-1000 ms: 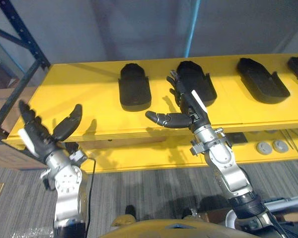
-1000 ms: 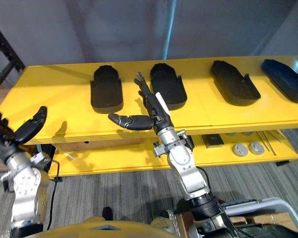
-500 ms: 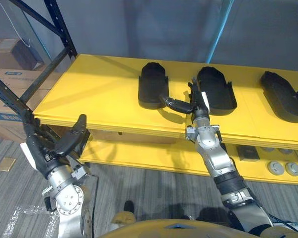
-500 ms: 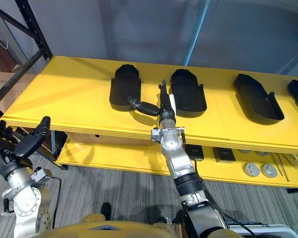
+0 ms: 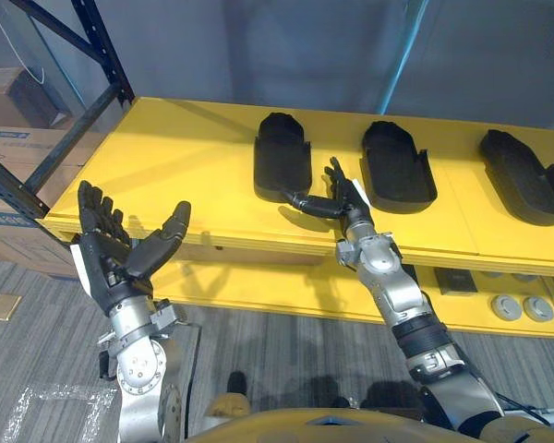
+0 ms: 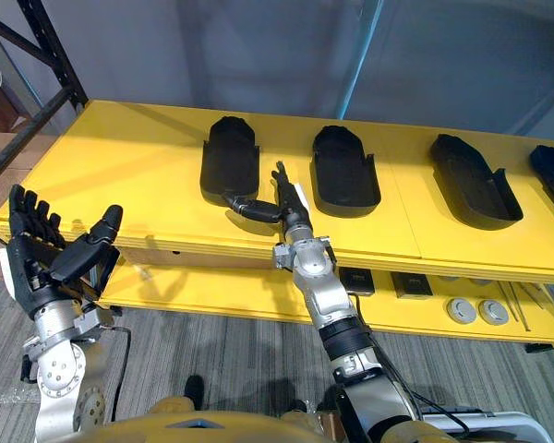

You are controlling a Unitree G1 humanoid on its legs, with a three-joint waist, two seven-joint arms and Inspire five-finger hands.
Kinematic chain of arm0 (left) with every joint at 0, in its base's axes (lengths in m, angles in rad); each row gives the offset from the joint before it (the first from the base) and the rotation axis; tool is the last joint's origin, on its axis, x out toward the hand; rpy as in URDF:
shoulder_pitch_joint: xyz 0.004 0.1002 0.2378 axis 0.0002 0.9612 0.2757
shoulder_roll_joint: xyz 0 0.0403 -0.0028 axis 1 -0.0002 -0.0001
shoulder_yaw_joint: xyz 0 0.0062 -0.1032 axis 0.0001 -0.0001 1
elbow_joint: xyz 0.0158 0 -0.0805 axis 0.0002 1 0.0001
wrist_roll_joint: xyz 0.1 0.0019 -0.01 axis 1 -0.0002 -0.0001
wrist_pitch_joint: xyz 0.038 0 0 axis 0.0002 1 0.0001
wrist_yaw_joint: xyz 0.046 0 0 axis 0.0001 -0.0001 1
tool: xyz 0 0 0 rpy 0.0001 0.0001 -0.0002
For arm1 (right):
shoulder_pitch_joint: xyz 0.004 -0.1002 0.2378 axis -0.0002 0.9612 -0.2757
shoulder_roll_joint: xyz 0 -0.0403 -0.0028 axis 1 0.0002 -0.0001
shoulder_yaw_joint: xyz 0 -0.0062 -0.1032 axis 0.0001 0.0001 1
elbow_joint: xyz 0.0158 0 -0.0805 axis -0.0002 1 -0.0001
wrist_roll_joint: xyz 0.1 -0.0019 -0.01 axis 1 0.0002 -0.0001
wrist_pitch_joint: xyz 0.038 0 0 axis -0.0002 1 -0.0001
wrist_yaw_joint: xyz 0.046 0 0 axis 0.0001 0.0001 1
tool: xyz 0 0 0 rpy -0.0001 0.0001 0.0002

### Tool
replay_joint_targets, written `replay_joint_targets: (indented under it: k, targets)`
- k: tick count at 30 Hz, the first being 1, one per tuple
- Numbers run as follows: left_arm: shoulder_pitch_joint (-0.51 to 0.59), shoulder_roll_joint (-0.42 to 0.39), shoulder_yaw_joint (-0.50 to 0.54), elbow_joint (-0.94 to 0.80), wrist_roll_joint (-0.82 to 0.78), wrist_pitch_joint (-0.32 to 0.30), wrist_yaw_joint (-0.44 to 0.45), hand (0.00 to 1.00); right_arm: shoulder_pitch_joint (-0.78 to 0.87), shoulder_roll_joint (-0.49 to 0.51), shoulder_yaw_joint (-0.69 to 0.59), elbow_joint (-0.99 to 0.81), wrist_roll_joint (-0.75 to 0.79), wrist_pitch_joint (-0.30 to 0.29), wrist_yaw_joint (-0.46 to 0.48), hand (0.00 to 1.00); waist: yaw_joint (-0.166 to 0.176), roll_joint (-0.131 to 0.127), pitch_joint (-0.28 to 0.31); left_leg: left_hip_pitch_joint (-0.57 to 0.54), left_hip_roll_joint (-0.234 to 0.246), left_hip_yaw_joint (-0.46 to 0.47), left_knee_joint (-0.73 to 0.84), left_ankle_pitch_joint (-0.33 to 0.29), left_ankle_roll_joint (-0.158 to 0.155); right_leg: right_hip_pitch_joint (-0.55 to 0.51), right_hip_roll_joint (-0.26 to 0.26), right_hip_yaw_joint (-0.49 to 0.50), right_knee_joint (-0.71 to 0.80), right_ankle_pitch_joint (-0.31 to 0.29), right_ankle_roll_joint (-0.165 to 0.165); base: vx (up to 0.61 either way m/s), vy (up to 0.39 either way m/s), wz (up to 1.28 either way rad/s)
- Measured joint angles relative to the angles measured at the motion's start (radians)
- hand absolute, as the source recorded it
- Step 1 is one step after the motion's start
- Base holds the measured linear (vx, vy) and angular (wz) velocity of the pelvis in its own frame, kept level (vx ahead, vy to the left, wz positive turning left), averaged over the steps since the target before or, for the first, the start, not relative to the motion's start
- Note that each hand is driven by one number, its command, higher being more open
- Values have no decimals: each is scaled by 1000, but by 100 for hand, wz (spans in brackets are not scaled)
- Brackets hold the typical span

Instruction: Walk over and take three plastic housings, then place them on the shelf

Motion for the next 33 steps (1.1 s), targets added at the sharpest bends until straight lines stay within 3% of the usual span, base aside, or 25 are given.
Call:
replay_joint_targets:
  k: [21, 33]
  targets:
    - [-1, 0, -61, -46, 11, 26, 0, 100, -5, 5, 72, -18, 65, -9, 34, 100, -1, -9, 9, 4, 4, 4, 1, -3, -4, -1, 2, 2, 6, -6, -2, 0, 0, 0]
    - [-1, 10, -66, -45, 11, 53, -4, 100, -6, 45, 163, -87, 110, 31, 82, 100, 2, -8, 10, 4, 16, 7, 1, -9, -13, -2, 15, 10, 5, -6, -2, 0, 0, 0]
